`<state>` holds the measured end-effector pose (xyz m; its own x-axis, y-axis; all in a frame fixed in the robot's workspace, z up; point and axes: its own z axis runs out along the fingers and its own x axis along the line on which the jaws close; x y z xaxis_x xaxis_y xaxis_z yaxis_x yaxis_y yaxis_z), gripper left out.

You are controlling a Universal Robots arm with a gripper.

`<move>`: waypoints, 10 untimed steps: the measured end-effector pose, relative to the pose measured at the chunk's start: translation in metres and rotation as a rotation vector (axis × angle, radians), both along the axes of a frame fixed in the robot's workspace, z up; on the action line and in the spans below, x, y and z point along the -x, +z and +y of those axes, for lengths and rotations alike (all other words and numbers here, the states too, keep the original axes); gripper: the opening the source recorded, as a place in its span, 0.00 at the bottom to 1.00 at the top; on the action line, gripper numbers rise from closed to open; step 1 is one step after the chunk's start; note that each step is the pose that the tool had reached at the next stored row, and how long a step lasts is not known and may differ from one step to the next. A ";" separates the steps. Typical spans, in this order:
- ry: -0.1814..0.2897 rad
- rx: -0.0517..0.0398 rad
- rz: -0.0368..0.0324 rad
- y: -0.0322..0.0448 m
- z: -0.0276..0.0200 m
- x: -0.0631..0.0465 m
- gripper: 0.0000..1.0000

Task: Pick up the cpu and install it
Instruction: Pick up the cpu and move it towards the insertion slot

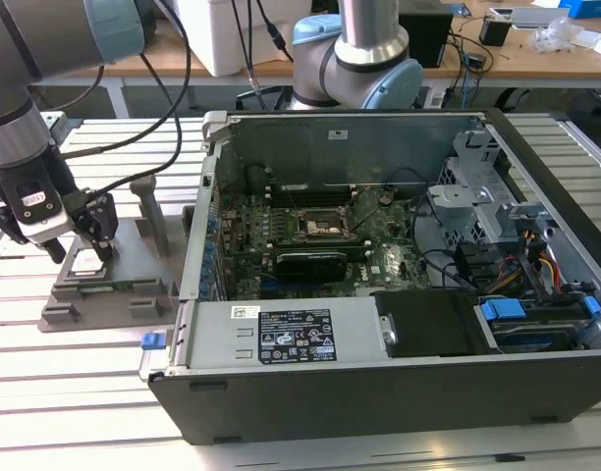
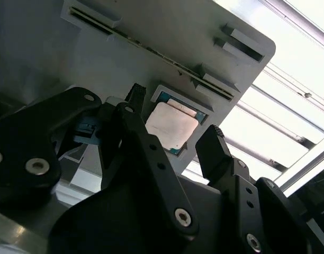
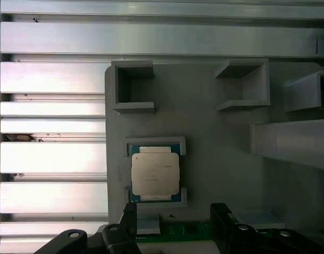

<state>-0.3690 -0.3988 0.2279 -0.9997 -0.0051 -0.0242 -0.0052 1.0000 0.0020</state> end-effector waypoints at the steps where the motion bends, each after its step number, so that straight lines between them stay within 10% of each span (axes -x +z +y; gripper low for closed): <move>1: 0.000 0.0000 0.0000 -0.0011 0.0000 0.000 0.66; 10: 0.000 0.0001 0.0000 -0.0122 0.0000 0.000 0.66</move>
<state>-0.3689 -0.3988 0.2158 -0.9997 -0.0051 -0.0242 -0.0052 1.0000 0.0019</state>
